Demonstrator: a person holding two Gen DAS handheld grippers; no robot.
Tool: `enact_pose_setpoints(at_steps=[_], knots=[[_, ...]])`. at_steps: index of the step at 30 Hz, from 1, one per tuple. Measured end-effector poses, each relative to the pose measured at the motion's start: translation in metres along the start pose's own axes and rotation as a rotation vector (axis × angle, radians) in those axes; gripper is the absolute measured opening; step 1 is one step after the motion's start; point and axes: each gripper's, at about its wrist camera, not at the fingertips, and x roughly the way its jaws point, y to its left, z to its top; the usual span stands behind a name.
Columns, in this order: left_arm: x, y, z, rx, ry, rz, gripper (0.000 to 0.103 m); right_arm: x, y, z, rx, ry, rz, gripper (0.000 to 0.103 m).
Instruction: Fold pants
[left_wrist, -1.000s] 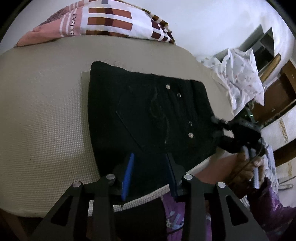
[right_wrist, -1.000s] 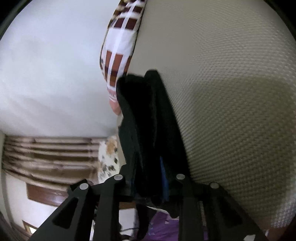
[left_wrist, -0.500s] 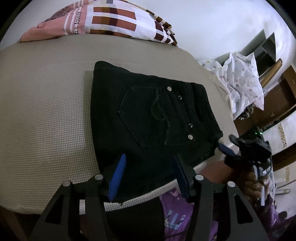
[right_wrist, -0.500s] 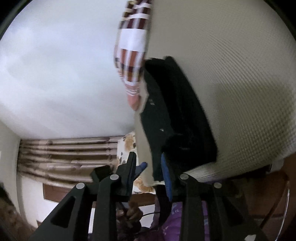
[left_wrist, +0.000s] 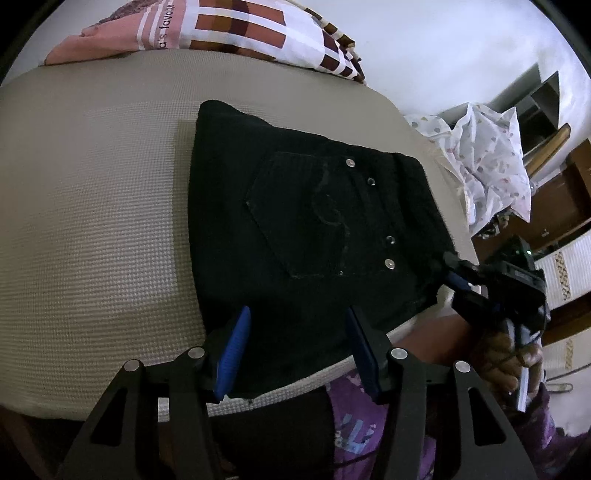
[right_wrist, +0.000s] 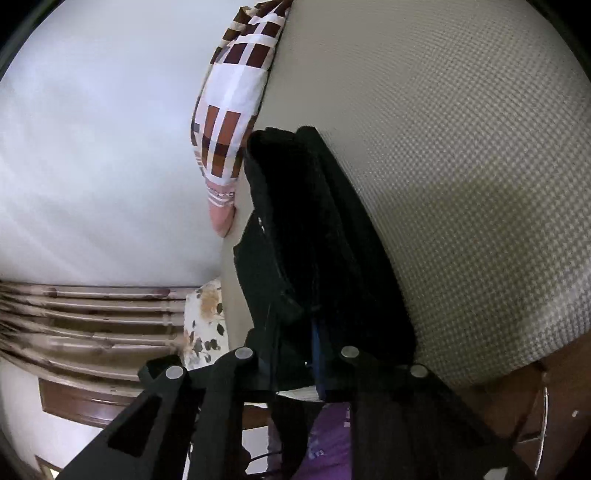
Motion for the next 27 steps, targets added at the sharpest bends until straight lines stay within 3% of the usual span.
enact_pose_setpoints(at_steps=[6,10,12,19,23,26,27], knots=[[-0.014,0.005,0.004,-0.004,-0.037,0.015,0.058,-0.02,0.013,-0.017,0.034,0.023,0.136,0.013],[-0.008,0.009,0.004,-0.014,-0.031,0.019,0.06,-0.015,-0.026,-0.019,0.127,0.044,0.073,0.012],[-0.001,0.01,0.003,-0.01,-0.01,0.035,0.06,-0.01,-0.047,-0.018,0.177,0.045,0.104,0.011],[0.009,0.011,0.002,0.01,-0.005,0.058,0.061,-0.01,-0.027,-0.017,0.07,0.051,0.047,0.014],[0.012,0.012,0.001,0.009,-0.002,0.061,0.062,-0.013,-0.017,-0.015,0.032,0.044,0.042,0.02],[0.012,0.012,0.001,0.01,-0.001,0.062,0.062,-0.026,-0.003,-0.013,-0.049,0.011,-0.028,0.026],[0.012,0.011,0.001,0.009,-0.002,0.061,0.062,-0.033,0.002,-0.009,-0.073,-0.013,-0.047,0.034]])
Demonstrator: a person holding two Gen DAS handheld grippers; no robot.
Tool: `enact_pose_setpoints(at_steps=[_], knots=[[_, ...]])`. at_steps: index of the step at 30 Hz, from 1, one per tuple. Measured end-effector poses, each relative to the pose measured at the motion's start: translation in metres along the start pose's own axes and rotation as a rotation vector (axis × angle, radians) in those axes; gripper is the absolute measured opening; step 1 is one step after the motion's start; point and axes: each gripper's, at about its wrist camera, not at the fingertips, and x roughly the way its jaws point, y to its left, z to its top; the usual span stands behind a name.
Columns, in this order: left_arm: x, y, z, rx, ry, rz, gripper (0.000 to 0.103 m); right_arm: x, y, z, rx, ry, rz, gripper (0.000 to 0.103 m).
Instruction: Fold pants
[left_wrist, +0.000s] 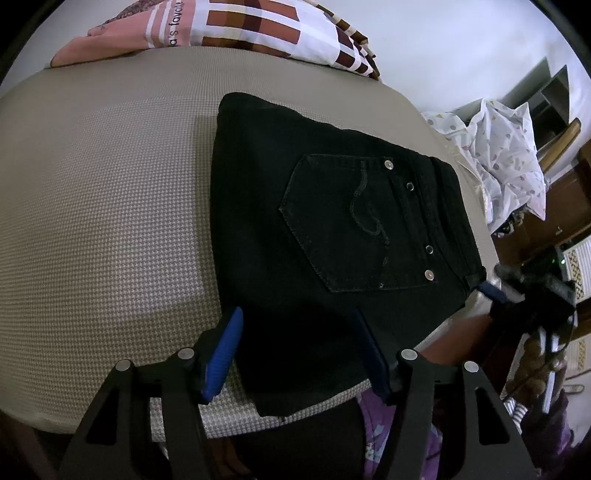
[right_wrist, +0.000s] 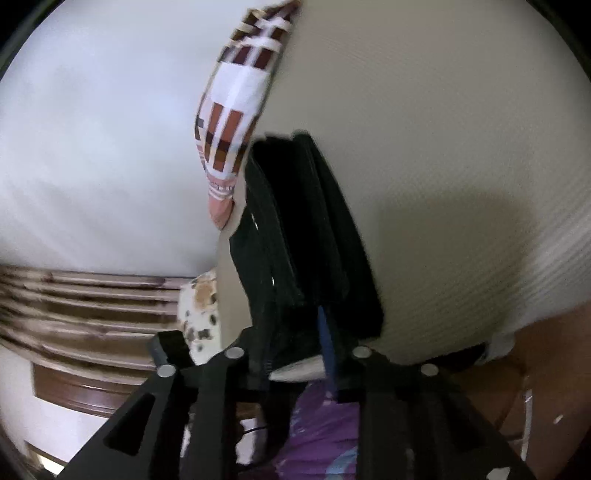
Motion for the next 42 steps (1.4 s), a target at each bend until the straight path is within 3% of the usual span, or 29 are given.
enact_pose_setpoints(at_steps=[3,8,13,17,22,26,28,33,37,42], knots=[[-0.004,0.001,0.001,-0.012,-0.016,-0.006,0.062,-0.01,0.006,0.015,-0.036,-0.053,-0.06,0.063],[-0.022,0.008,0.006,-0.035,-0.088,-0.033,0.063,0.007,0.024,0.042,-0.179,-0.043,-0.158,0.069],[-0.017,0.021,0.025,-0.03,-0.098,-0.028,0.063,0.04,0.032,0.06,-0.27,0.024,-0.226,0.069],[0.005,0.029,0.039,0.009,-0.027,-0.02,0.063,0.063,0.03,0.064,-0.292,0.084,-0.258,0.069],[0.029,0.039,0.053,0.003,0.043,-0.11,0.064,0.077,0.024,0.066,-0.296,0.132,-0.229,0.07],[0.033,0.041,0.064,0.002,0.048,-0.182,0.079,0.077,0.019,0.068,-0.3,0.168,-0.177,0.07],[0.036,0.038,0.069,0.009,0.051,-0.202,0.08,0.077,0.016,0.07,-0.289,0.183,-0.134,0.07],[0.043,0.022,0.075,0.102,0.039,-0.143,0.081,0.085,0.02,0.069,-0.332,0.222,-0.101,0.07],[0.048,0.007,0.068,0.18,0.04,-0.049,0.081,0.084,0.021,0.068,-0.386,0.242,-0.135,0.061],[0.049,0.002,0.064,0.2,0.029,0.002,0.081,0.084,0.019,0.073,-0.367,0.255,-0.128,0.061]])
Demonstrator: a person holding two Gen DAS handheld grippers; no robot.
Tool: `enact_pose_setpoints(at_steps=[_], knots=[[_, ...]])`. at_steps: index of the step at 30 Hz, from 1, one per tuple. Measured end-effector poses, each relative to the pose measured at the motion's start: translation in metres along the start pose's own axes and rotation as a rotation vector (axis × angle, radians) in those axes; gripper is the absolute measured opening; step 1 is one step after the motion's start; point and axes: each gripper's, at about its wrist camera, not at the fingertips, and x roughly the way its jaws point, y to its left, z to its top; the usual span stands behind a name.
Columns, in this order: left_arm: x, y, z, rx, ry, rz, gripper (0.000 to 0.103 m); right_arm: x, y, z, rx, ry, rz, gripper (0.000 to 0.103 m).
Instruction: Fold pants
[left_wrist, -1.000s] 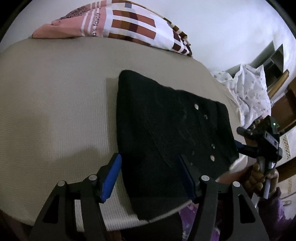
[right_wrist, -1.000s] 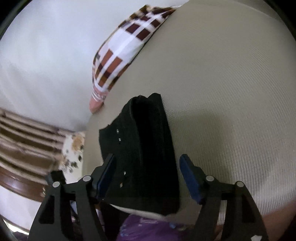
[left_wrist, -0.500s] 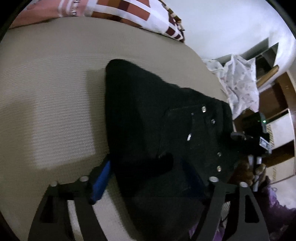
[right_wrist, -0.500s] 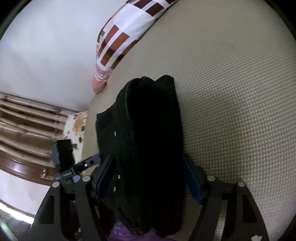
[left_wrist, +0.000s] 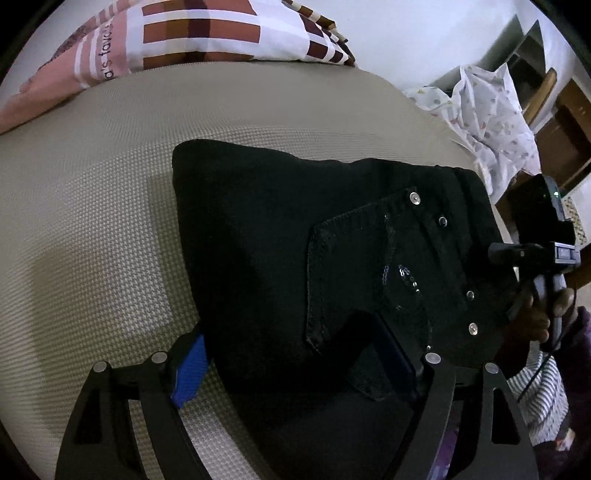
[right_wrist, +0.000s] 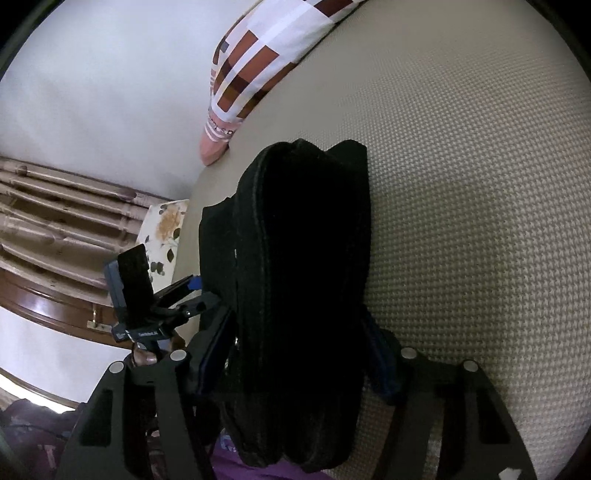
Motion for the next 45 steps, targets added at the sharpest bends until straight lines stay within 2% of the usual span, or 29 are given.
enact_pose_setpoints(at_steps=[5,9,12,14,16,20,21,23,25,26,28,33,37,42,44,45], knots=[[0.003,-0.005,0.0,0.016,0.002,0.047,0.081,0.003,0.002,0.002,-0.038,-0.003,0.006,0.061],[0.005,-0.007,0.001,0.025,0.003,0.071,0.081,0.004,0.001,0.003,-0.014,0.001,0.007,0.064],[0.006,-0.008,0.0,0.028,0.002,0.084,0.082,0.007,0.003,0.007,0.002,0.014,0.011,0.071],[0.007,-0.01,0.0,0.032,-0.001,0.097,0.083,0.01,0.006,0.01,0.005,0.025,0.017,0.079],[0.007,-0.011,-0.001,0.034,-0.004,0.104,0.083,0.015,0.012,0.012,-0.012,0.038,0.017,0.092],[0.009,-0.012,-0.001,0.036,-0.006,0.11,0.084,0.023,0.024,0.012,-0.082,0.041,-0.007,0.096],[0.009,-0.013,-0.001,0.037,-0.006,0.111,0.084,0.023,0.025,0.011,-0.09,0.039,-0.01,0.095],[0.01,-0.013,-0.001,0.039,-0.007,0.114,0.086,0.023,0.027,0.009,-0.117,0.038,-0.028,0.085],[0.011,-0.015,0.0,0.043,-0.007,0.119,0.087,0.022,0.022,0.007,-0.119,0.039,-0.078,0.043],[0.012,-0.015,0.0,0.046,-0.006,0.122,0.089,0.02,0.017,0.007,-0.104,0.035,-0.083,0.041],[0.013,-0.015,0.0,0.049,-0.005,0.128,0.09,0.017,0.006,0.006,-0.068,0.027,-0.04,0.038],[0.015,-0.015,0.0,0.053,-0.002,0.142,0.096,0.016,0.005,0.005,-0.072,0.031,-0.03,0.039],[0.016,-0.014,0.0,0.053,0.001,0.136,0.099,0.013,0.002,0.009,-0.053,0.058,0.017,0.049],[0.018,-0.013,0.0,0.059,-0.007,0.128,0.1,0.017,0.011,0.012,-0.079,0.087,0.018,0.061],[0.018,-0.013,-0.001,0.063,-0.016,0.121,0.1,0.018,0.015,0.01,-0.105,0.073,-0.005,0.054],[0.017,-0.012,-0.003,0.06,-0.03,0.11,0.099,0.018,0.017,0.008,-0.118,0.065,-0.031,0.039]])
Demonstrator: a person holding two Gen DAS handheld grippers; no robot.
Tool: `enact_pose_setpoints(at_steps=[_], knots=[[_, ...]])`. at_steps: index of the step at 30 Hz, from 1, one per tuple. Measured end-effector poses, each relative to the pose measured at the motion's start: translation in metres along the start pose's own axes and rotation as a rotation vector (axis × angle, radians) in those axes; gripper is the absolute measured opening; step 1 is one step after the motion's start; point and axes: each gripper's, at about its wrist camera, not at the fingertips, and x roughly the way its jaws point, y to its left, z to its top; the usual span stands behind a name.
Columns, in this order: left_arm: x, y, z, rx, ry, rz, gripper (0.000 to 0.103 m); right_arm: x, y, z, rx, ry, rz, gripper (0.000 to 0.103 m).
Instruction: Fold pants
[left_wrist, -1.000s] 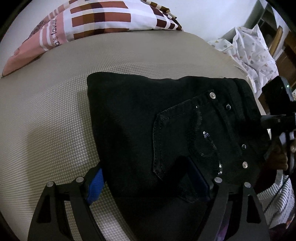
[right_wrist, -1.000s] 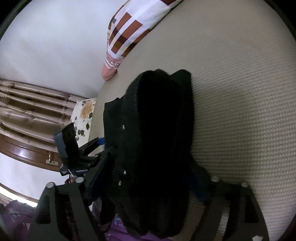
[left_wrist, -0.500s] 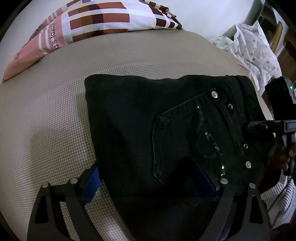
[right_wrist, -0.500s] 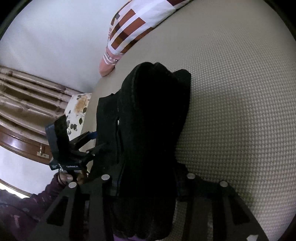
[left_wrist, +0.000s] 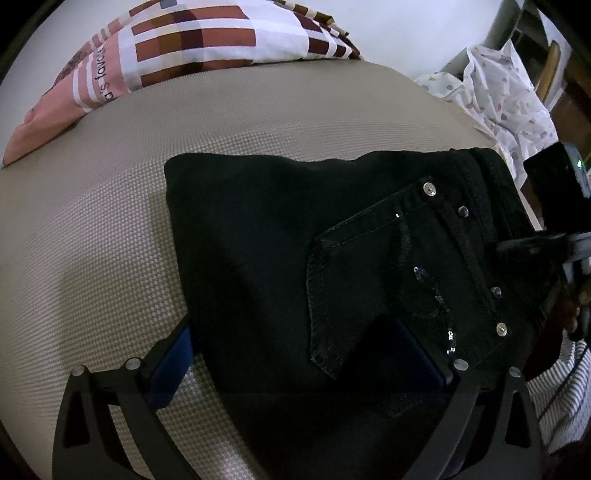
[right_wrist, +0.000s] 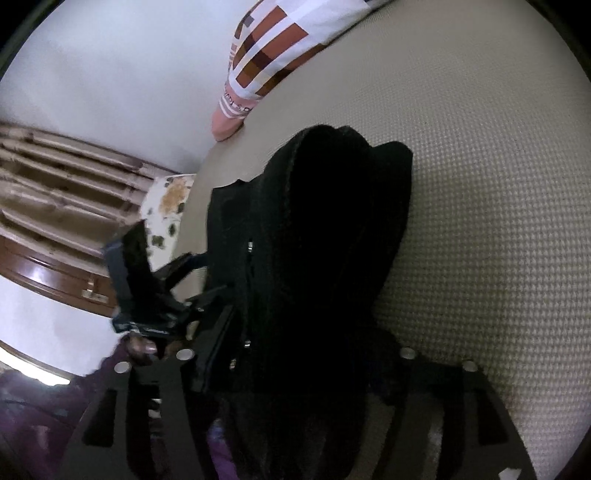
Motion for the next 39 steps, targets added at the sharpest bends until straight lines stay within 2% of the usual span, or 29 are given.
enact_pose_setpoints(at_steps=[2,3,5,8,10,13,15,17,19,20,22,23,24,25,27,28,29,31,34,39], knots=[[-0.005,0.0,-0.004,-0.007,-0.043,0.0,0.08,-0.001,-0.002,-0.006,0.007,-0.023,-0.011,0.036],[-0.006,0.001,-0.004,-0.013,-0.05,0.003,0.076,-0.001,-0.002,-0.006,0.015,-0.032,-0.01,0.034],[-0.01,0.007,-0.004,-0.046,-0.061,-0.001,0.062,-0.004,0.0,-0.011,0.02,-0.062,-0.004,0.032],[-0.017,0.017,-0.004,-0.09,-0.077,-0.019,0.047,-0.008,0.001,-0.015,0.05,-0.099,0.045,0.03],[-0.019,0.019,-0.005,-0.094,-0.078,-0.031,0.044,-0.009,0.001,-0.018,0.059,-0.108,0.048,0.03],[-0.018,0.018,-0.004,-0.06,-0.06,-0.026,0.046,-0.011,0.0,-0.021,0.073,-0.112,0.053,0.03],[-0.015,0.02,0.0,-0.077,-0.04,-0.034,0.053,-0.007,-0.001,-0.019,0.069,-0.093,0.012,0.033],[-0.011,0.028,-0.001,-0.113,-0.015,-0.101,0.069,-0.005,-0.002,-0.014,0.07,-0.068,0.019,0.043],[-0.011,0.028,0.0,-0.088,-0.019,-0.162,0.079,-0.003,-0.003,-0.011,0.068,-0.046,0.026,0.048],[-0.01,0.026,0.001,-0.068,-0.011,-0.166,0.084,-0.002,-0.003,-0.01,0.066,-0.043,0.036,0.048],[-0.007,0.019,0.003,-0.022,0.003,-0.155,0.085,-0.001,0.0,-0.009,0.053,-0.041,0.031,0.049],[-0.006,0.016,0.005,-0.009,0.008,-0.145,0.085,0.0,0.001,-0.009,0.046,-0.042,0.027,0.047],[-0.006,0.013,0.006,-0.003,0.009,-0.144,0.085,0.001,0.003,-0.01,0.035,-0.04,0.004,0.038],[-0.007,0.013,0.006,-0.01,0.002,-0.148,0.081,0.003,0.004,-0.011,0.028,-0.038,-0.014,0.036],[-0.012,0.018,0.004,-0.039,-0.023,-0.121,0.057,0.002,0.004,-0.014,0.038,-0.052,-0.002,0.032],[-0.016,0.022,0.004,-0.056,-0.035,-0.113,0.04,0.001,0.003,-0.015,0.041,-0.06,-0.003,0.032],[-0.019,0.027,0.005,-0.087,-0.045,-0.135,0.032,0.001,0.003,-0.016,0.047,-0.069,0.0,0.031],[-0.024,0.03,0.003,-0.111,-0.057,-0.146,0.028,-0.001,0.002,-0.019,0.082,-0.096,0.037,0.03],[-0.031,0.019,0.0,-0.075,-0.085,-0.11,0.023,-0.001,0.001,-0.021,0.117,-0.122,0.08,0.03],[-0.046,0.023,-0.005,-0.121,-0.113,-0.155,0.019,-0.002,0.004,-0.029,0.168,-0.159,0.136,0.029]])
